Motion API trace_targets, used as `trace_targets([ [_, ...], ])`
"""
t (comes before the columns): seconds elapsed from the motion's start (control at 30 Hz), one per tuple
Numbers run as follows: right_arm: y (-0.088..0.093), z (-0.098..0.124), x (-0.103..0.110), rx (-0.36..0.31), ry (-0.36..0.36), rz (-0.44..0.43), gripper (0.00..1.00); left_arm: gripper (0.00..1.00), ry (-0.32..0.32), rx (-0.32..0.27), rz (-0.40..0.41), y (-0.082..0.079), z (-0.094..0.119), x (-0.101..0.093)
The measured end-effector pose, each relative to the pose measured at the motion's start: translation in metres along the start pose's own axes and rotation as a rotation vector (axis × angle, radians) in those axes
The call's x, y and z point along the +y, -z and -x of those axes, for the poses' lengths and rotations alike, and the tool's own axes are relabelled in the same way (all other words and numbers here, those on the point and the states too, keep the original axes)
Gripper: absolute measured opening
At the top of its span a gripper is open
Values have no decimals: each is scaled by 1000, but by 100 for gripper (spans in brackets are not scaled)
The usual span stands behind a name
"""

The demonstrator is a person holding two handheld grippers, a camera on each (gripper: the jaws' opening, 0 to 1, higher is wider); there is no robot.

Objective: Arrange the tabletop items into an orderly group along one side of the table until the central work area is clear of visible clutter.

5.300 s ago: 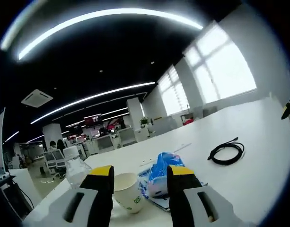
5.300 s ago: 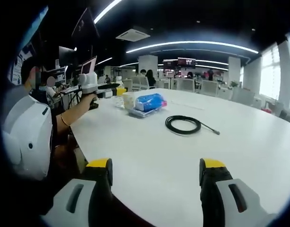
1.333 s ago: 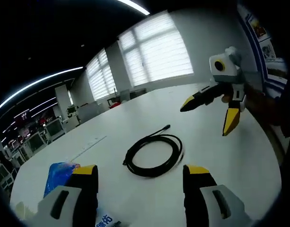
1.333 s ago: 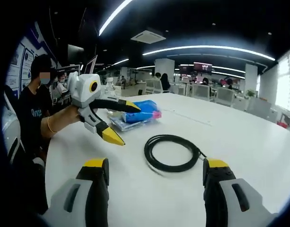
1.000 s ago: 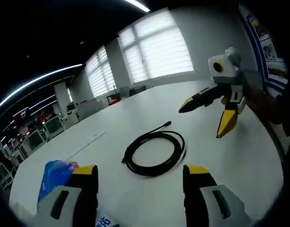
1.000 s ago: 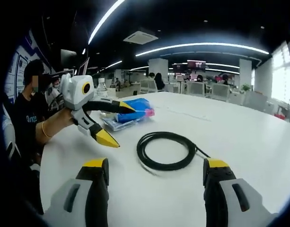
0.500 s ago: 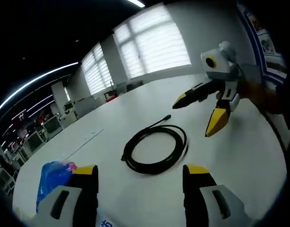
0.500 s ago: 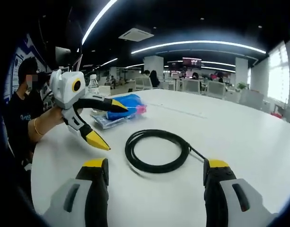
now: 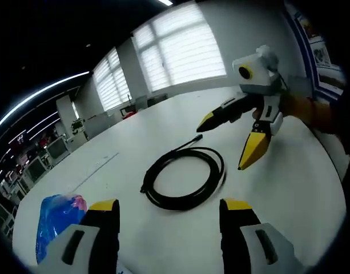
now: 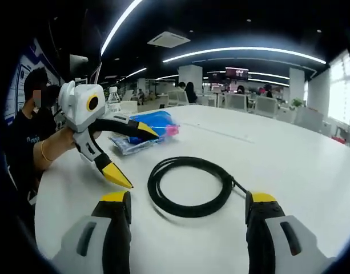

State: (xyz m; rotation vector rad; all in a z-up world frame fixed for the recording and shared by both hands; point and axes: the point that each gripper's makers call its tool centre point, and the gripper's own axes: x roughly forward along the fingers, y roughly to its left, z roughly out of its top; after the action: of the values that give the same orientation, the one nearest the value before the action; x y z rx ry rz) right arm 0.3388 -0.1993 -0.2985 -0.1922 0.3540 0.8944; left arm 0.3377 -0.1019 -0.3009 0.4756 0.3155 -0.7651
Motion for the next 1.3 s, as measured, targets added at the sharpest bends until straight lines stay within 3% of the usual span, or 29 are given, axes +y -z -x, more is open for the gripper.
trace_targets([
  [0.3, 11, -14, -5, 44, 1, 55, 77, 69, 21, 9, 13, 3, -6, 4],
  [1.03, 21, -26, -11, 57, -23, 13, 76, 65, 80, 28, 32, 9, -20, 5],
  [1.3, 21, -30, -9, 62, -44, 25, 76, 62, 148, 32, 39, 7, -25, -3],
])
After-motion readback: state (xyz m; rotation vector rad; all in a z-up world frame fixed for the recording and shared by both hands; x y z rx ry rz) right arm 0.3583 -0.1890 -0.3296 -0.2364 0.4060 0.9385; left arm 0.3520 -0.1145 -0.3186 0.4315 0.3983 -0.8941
